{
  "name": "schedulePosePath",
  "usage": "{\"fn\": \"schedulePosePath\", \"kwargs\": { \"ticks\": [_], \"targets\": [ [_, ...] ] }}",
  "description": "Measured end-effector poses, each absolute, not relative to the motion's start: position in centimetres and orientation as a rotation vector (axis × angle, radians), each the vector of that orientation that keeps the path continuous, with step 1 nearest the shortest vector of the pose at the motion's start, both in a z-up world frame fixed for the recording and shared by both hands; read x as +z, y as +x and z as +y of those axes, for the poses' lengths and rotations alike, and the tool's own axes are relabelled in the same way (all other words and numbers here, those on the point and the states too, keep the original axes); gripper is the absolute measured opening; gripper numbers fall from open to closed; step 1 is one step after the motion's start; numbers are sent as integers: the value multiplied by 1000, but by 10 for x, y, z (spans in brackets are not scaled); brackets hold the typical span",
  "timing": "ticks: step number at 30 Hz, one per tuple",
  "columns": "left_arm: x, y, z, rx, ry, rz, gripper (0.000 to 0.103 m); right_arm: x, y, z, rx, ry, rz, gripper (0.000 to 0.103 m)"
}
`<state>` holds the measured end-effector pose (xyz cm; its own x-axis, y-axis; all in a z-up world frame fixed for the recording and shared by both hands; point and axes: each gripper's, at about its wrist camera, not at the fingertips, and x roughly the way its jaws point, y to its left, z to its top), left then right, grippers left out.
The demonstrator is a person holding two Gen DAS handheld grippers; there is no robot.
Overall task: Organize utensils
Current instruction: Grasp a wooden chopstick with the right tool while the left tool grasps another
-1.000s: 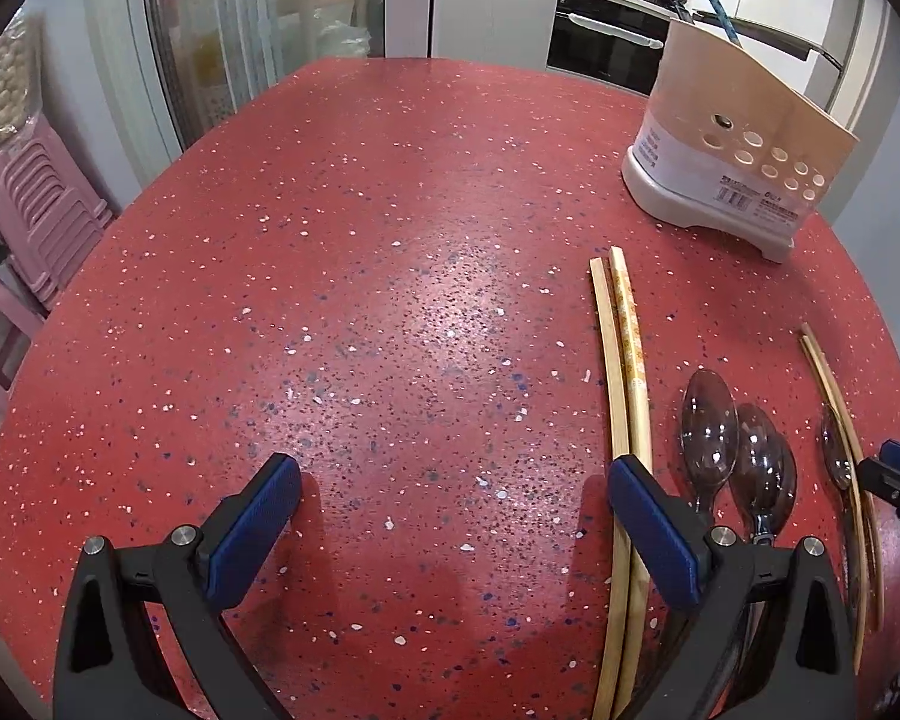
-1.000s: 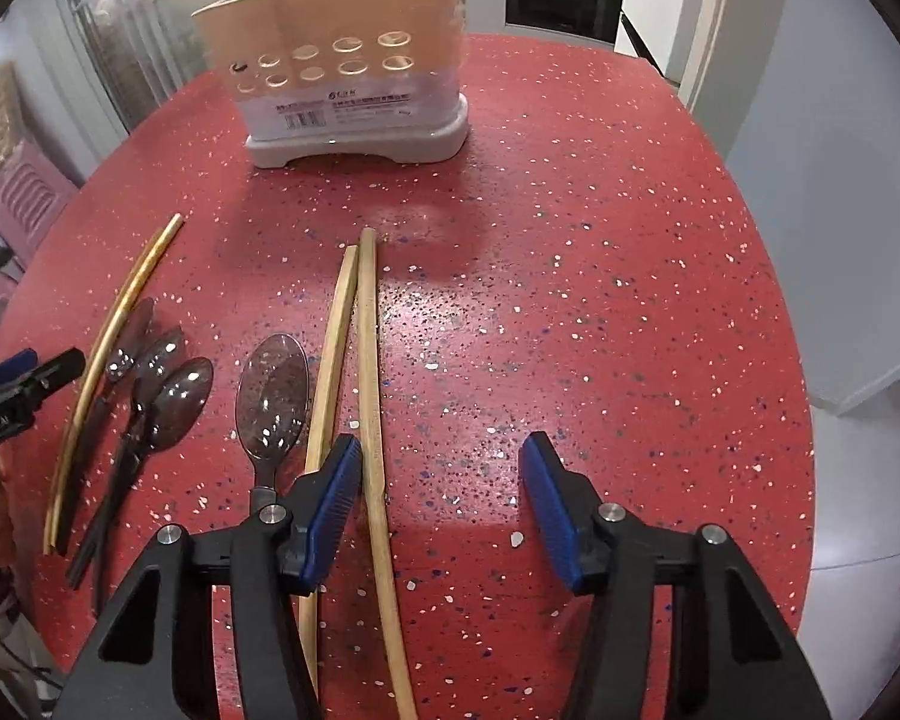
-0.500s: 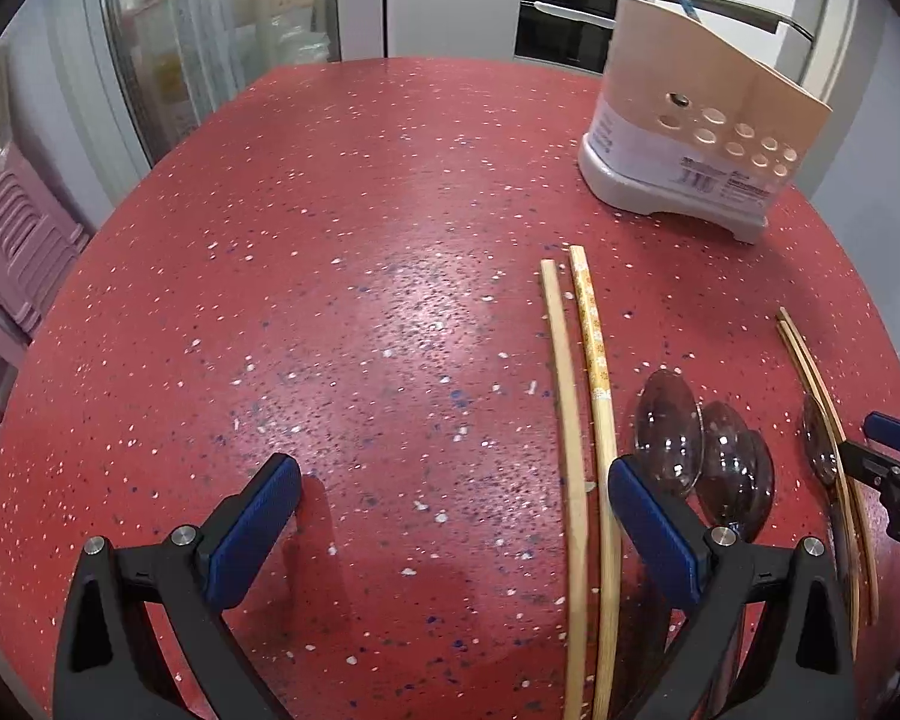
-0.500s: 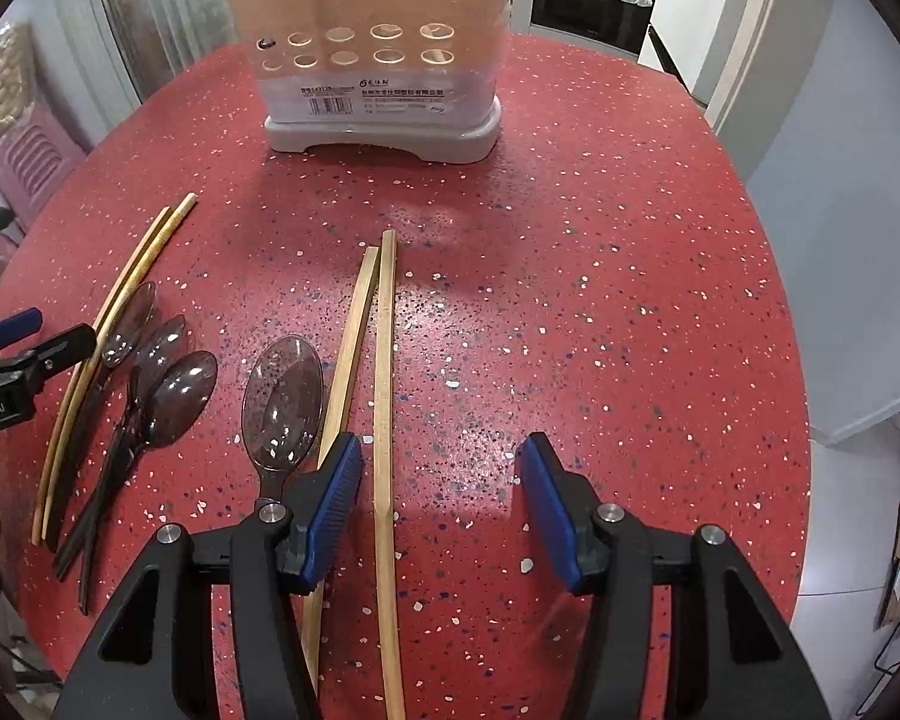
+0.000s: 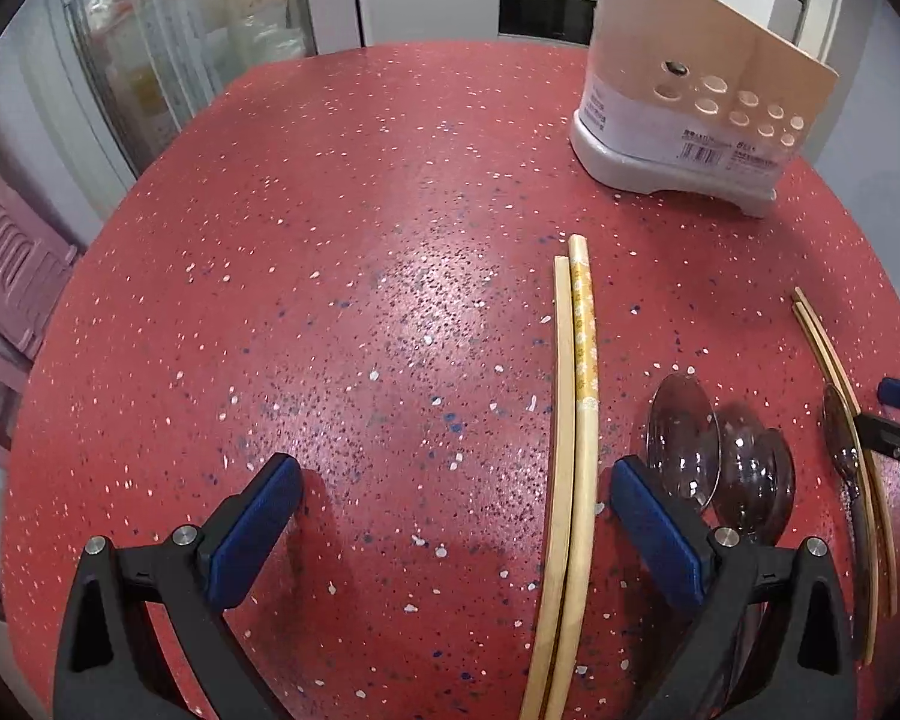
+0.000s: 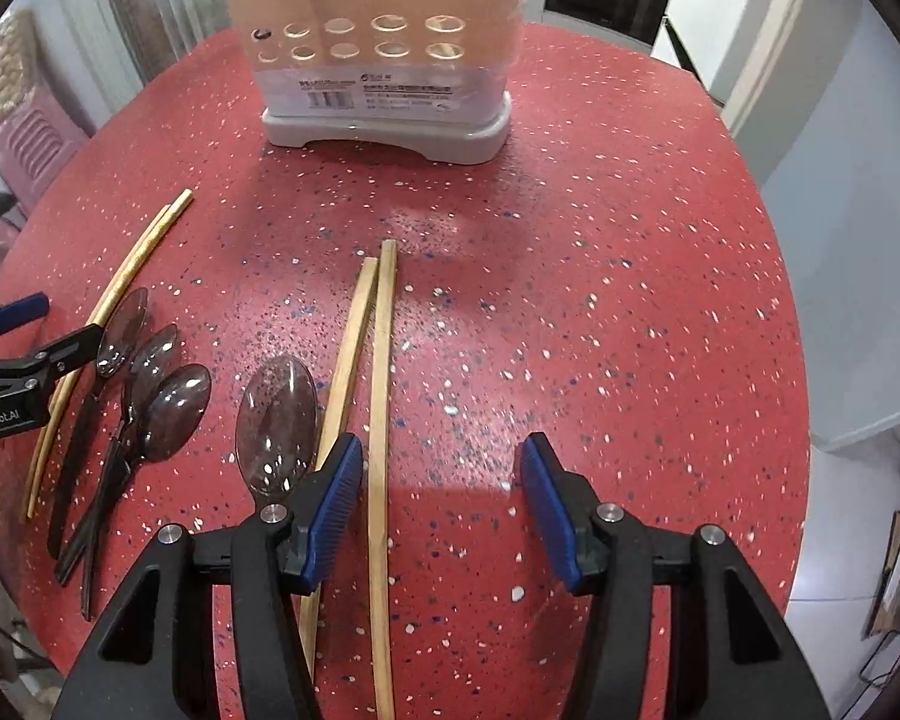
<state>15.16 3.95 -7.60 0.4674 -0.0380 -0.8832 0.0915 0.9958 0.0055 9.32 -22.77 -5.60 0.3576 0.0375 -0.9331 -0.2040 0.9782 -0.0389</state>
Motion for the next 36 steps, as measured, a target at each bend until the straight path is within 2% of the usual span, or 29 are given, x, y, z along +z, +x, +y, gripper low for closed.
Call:
{"fn": "schedulePosePath", "kwargs": {
  "ticks": [7,9,10,36],
  "targets": [
    [-69,170,23,-170,88,1126,101,-54,117,-216,227,-199,1294,44],
    [-67,170,20,-197,105,1131,94,-53,120,-215,243,-212,1300,33],
    [-67,171,17,-200,111,1132,94,-52,121,-214,249,-215,1300,26],
    [-61,141,69,-126,-21,1077,94,-52,101,-216,258,-222,1272,26]
  ]
}}
